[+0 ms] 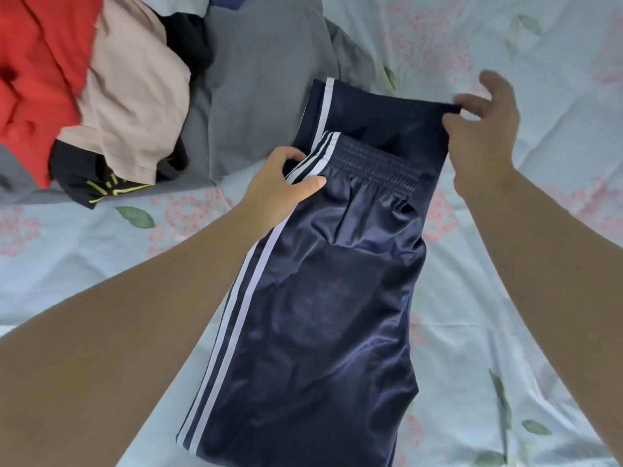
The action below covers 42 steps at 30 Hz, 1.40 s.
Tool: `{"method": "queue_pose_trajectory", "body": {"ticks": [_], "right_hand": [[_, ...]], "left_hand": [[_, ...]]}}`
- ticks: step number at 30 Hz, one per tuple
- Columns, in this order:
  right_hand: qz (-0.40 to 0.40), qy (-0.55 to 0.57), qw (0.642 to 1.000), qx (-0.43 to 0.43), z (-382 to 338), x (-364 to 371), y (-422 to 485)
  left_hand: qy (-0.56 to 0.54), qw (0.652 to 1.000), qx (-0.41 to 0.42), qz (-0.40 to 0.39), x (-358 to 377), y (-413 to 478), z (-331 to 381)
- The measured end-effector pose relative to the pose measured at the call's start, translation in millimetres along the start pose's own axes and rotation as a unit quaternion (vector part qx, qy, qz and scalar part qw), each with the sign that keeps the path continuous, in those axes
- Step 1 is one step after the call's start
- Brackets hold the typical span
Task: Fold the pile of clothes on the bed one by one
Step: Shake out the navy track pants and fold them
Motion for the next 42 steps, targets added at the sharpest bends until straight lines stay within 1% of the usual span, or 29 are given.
{"method": "queue_pose_trajectory", "body": {"ticks": [1, 2, 3, 4, 5, 6, 7, 8, 9, 10, 12, 14, 17, 19, 20, 22, 23, 24, 26, 27, 29, 31, 33, 34, 37, 39, 42], "right_hand": [[0.041, -0.061, 0.997, -0.016, 5, -6, -3], [0.06, -0.085, 0.994, -0.023, 12, -9, -9], [0.041, -0.079, 0.996, -0.022, 19, -7, -17], [-0.006, -0.063, 0.998, -0.009, 26, 1, -25], [-0.07, -0.053, 0.996, 0.016, 34, 11, -34], [-0.131, -0.066, 0.989, 0.035, 41, 20, -44], [-0.172, -0.108, 0.979, 0.036, 47, 25, -51], [-0.191, -0.167, 0.967, 0.025, 51, 28, -56], [-0.193, -0.22, 0.956, 0.019, 54, 28, -58], [-0.19, -0.242, 0.951, 0.016, 56, 28, -58], [-0.186, -0.219, 0.958, -0.005, 52, 27, -58], [-0.162, -0.188, 0.967, -0.059, 37, 23, -53], [-0.104, -0.15, 0.975, -0.127, 10, 12, -39], [-0.099, -0.146, 0.973, -0.148, 1, 12, -31], [-0.099, -0.171, 0.967, -0.16, 0, 14, -30], [-0.075, -0.24, 0.951, -0.18, 5, 15, -36], [-0.056, -0.263, 0.944, -0.19, 11, 14, -44], [-0.043, -0.27, 0.939, -0.206, 16, 14, -57], [-0.047, -0.277, 0.926, -0.251, 31, 17, -94], [-0.063, -0.298, 0.914, -0.269, 42, 19, -115], [-0.106, -0.344, 0.889, -0.281, 73, 23, -161], [-0.162, -0.368, 0.875, -0.269, 105, 24, -204], [-0.207, -0.389, 0.861, -0.255, 128, 21, -240], [-0.219, -0.396, 0.855, -0.254, 137, 18, -254], [-0.237, -0.398, 0.85, -0.252, 153, 8, -287], [-0.251, -0.406, 0.841, -0.255, 163, 1, -305], [-0.297, -0.441, 0.798, -0.283, 179, -4, -330]], "left_hand": [[0.023, 1.0, 0.002, 0.016, 0, 0, 1], [0.052, 0.998, 0.002, 0.035, 0, -1, 2], [0.083, 0.995, 0.0, 0.056, -1, -2, 3], [0.117, 0.99, -0.005, 0.079, -3, -5, 5], [0.153, 0.983, -0.009, 0.098, -4, -8, 7], [0.191, 0.975, -0.01, 0.11, -5, -11, 9], [0.227, 0.967, -0.008, 0.115, -5, -15, 12], [0.255, 0.96, -0.006, 0.112, -5, -16, 13], [0.277, 0.955, -0.006, 0.104, -3, -16, 13], [0.293, 0.952, -0.006, 0.094, -3, -16, 13], [0.297, 0.952, 0.005, 0.075, -1, -13, 15], [0.263, 0.962, 0.036, 0.07, 2, -14, 27], [0.19, 0.97, 0.092, 0.118, 2, -16, 52], [0.174, 0.966, 0.111, 0.159, -1, -12, 61], [0.185, 0.961, 0.111, 0.172, -1, -10, 61], [0.251, 0.945, 0.113, 0.176, 2, -10, 52], [0.295, 0.928, 0.139, 0.177, 5, -16, 46], [0.336, 0.907, 0.183, 0.176, 9, -25, 40], [0.404, 0.858, 0.28, 0.151, 20, -51, 21], [0.432, 0.835, 0.32, 0.118, 25, -66, 6], [0.48, 0.791, 0.38, 0.028, 33, -100, -29], [0.513, 0.755, 0.406, -0.054, 35, -135, -66], [0.533, 0.738, 0.4, -0.108, 31, -165, -96], [0.538, 0.736, 0.39, -0.127, 29, -178, -109], [0.552, 0.734, 0.352, -0.18, 26, -206, -135], [0.557, 0.724, 0.349, -0.208, 25, -220, -145], [0.561, 0.699, 0.367, -0.249, 23, -235, -160]]}}
Point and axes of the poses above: each hand's wrist, its own y-axis towards the middle knuckle, its own x-axis out of the palm, z = x × y, the point moved 5 cm from there along y, towards the middle knuckle
